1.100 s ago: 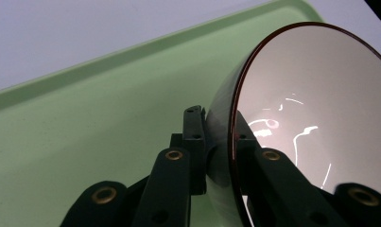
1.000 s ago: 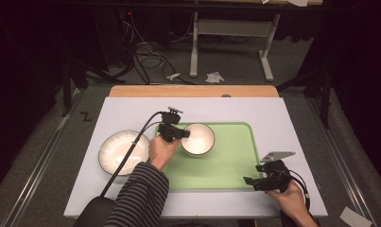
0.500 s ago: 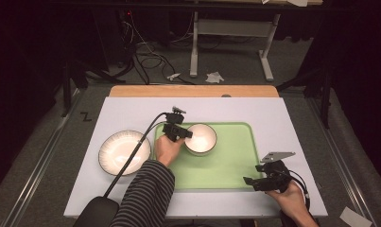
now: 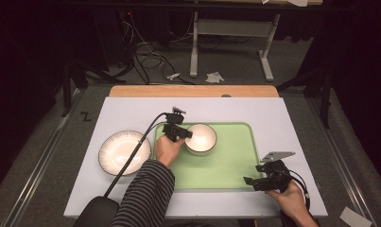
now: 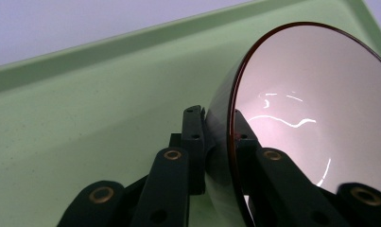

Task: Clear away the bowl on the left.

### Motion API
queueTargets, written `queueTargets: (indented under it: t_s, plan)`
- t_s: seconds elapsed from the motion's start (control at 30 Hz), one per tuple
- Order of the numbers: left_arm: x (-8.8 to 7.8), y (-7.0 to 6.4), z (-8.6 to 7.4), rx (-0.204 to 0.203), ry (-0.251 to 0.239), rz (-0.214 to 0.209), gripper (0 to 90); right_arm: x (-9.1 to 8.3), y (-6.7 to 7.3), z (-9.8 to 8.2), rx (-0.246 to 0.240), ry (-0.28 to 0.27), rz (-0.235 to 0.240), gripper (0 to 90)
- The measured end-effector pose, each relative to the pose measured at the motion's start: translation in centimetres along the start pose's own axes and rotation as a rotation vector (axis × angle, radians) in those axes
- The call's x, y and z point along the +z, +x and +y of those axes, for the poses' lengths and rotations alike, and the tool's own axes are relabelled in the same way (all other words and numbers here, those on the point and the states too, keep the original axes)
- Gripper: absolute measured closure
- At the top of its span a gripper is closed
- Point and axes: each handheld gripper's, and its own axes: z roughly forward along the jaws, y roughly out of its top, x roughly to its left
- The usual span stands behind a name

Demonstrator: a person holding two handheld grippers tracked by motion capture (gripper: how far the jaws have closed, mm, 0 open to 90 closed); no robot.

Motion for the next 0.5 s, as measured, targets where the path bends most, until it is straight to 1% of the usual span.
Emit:
queueTargets:
  t_s: [0.03,0.17,0.23,0.33,0.37,0.4,0.5]
  plan:
    - [0.0,0.0,0.0,0.001,-0.005,-0.001,81.0,0.0,0.0,0.0,0.003,-0.001,0.002,30.0]
    - [-0.4,0.0,0.0,0.021,-0.018,0.020,68.9,0.1,0.1,0.0,-0.008,0.002,0.000,30.1]
    - [-0.9,-0.2,0.0,0.034,-0.023,0.036,65.0,0.0,0.1,0.0,0.003,-0.003,-0.005,30.1]
    - [-1.2,-0.3,0.1,0.039,-0.030,0.038,60.9,0.1,0.0,0.0,0.003,0.006,0.000,30.0]
    - [-1.4,-0.2,0.1,0.041,-0.033,0.042,60.9,0.1,0.0,0.0,0.003,0.006,0.000,30.0]
    - [-1.8,-0.1,0.2,0.047,-0.036,0.050,58.1,0.0,0.0,0.0,0.000,0.002,0.002,30.0]
    - [-2.1,0.0,0.1,0.059,-0.029,0.062,56.0,0.0,0.1,0.1,0.003,0.002,0.001,30.0]
